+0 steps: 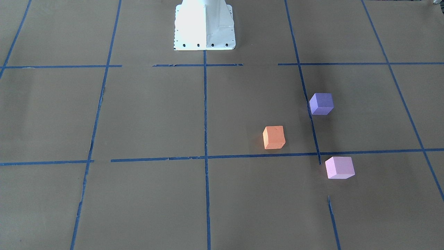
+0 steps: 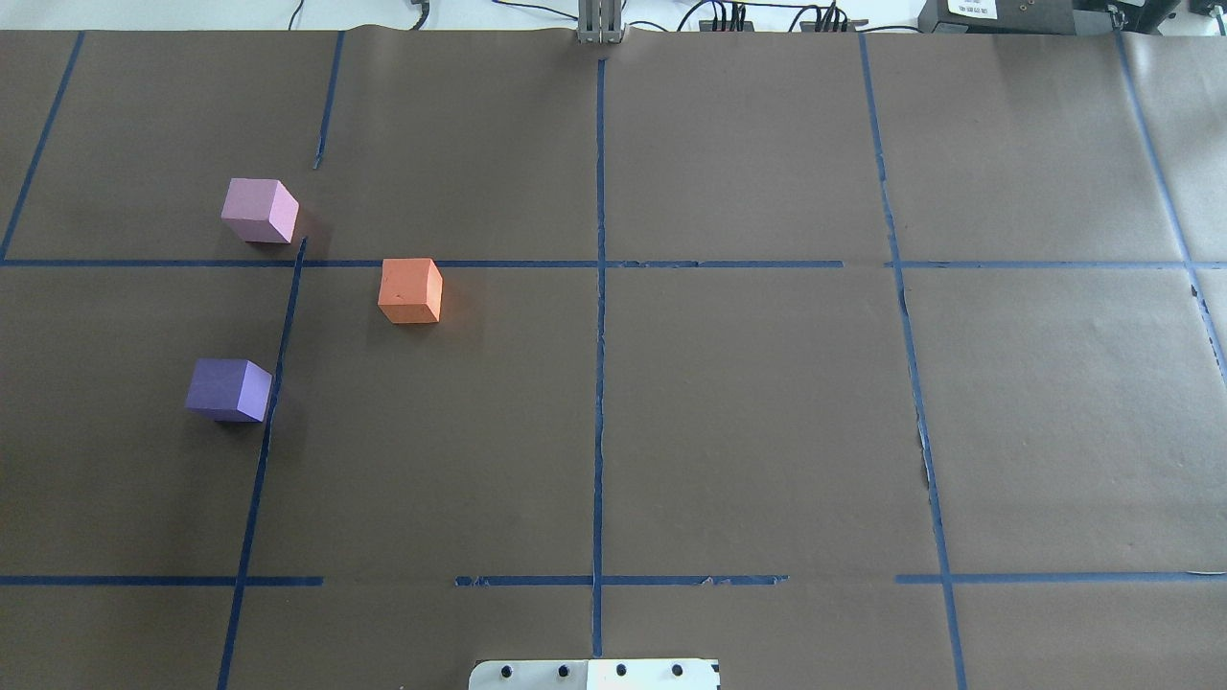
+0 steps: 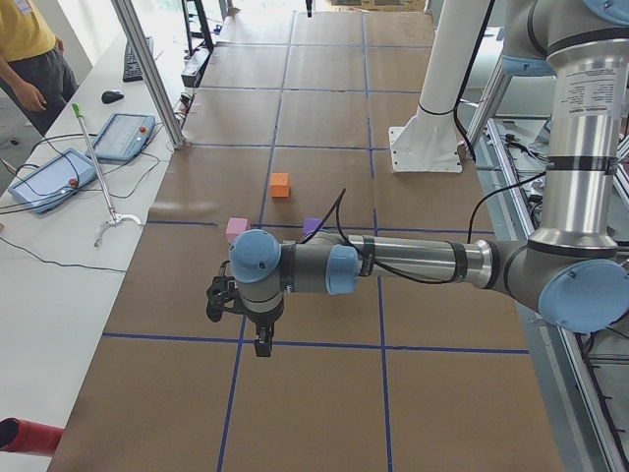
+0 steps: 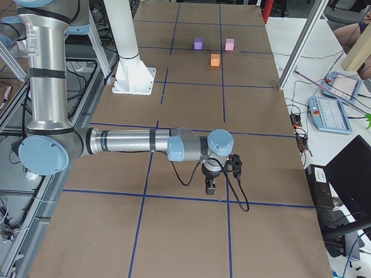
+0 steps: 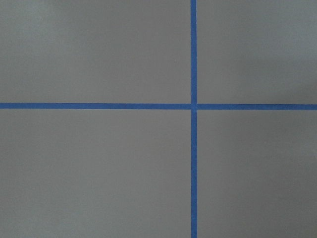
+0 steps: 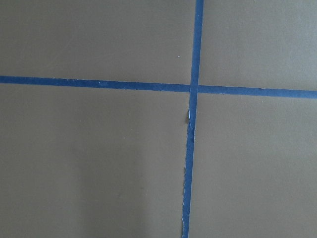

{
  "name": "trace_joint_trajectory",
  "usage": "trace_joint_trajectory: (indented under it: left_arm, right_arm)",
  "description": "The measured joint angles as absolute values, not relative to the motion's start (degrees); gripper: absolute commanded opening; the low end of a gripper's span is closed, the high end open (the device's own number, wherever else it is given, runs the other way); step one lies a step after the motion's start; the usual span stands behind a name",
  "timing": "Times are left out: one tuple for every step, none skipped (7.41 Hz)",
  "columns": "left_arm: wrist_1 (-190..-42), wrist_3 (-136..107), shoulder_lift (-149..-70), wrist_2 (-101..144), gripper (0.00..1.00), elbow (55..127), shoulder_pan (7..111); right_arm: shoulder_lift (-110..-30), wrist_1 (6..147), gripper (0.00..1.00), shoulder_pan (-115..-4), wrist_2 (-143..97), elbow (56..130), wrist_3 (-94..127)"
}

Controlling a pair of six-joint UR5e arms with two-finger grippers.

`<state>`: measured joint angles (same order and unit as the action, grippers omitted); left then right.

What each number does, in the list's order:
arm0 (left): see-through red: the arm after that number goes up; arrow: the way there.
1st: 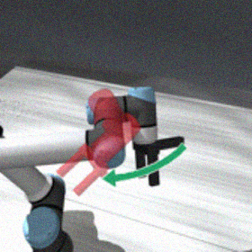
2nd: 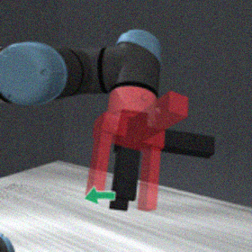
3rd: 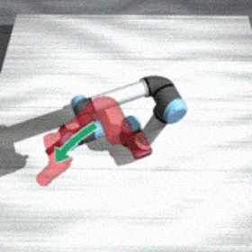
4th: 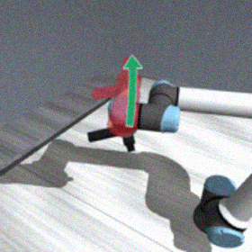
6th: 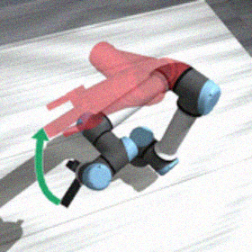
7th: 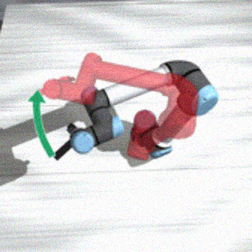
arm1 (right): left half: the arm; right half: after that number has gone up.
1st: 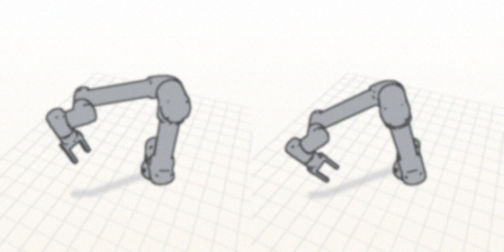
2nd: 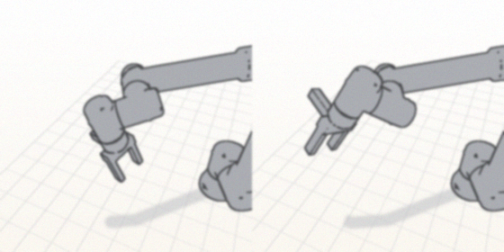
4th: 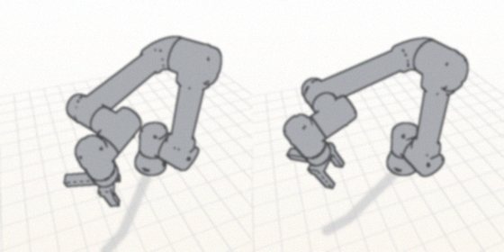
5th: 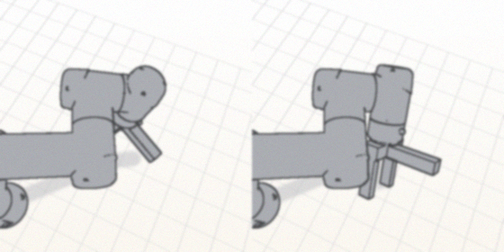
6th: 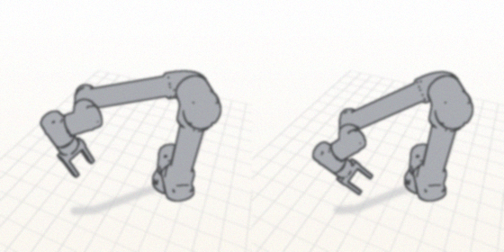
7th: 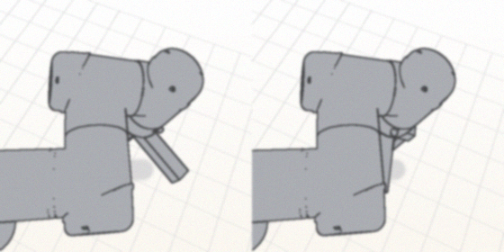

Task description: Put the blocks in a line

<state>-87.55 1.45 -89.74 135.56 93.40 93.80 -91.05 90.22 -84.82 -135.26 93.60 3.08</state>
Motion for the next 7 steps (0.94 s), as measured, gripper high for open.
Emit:
trace_joint_trajectory:
  left_arm:
    - [-87.58,1.44,-89.74,135.58,1.00,93.30,93.99]
    - [-87.65,1.47,-89.72,135.55,1.00,93.28,94.22]
    - [-87.69,1.48,-89.74,135.55,1.00,93.29,94.33]
    - [-87.73,1.49,-89.78,135.53,1.00,93.39,94.35]
    - [-87.79,1.56,-89.86,135.43,1.00,93.54,94.38]
    - [-87.85,1.67,-89.89,135.32,1.00,94.26,94.39]
    - [-87.87,1.58,-89.90,135.22,1.00,95.77,94.39]
  right_arm:
    - [-91.05,90.23,1.00,-84.81,-135.26,93.60,3.09]
    - [-91.05,90.20,1.00,-84.81,-135.26,93.60,3.11]
    - [-91.06,90.20,1.00,-84.82,-135.26,93.60,3.10]
    - [-91.05,90.21,1.00,-84.81,-135.26,93.60,3.09]
    - [-91.05,90.20,1.00,-84.82,-135.26,93.60,3.08]
    - [-91.05,90.18,1.00,-84.82,-135.26,93.60,3.08]
    - [-91.05,90.18,1.00,-84.82,-135.26,93.60,3.08]
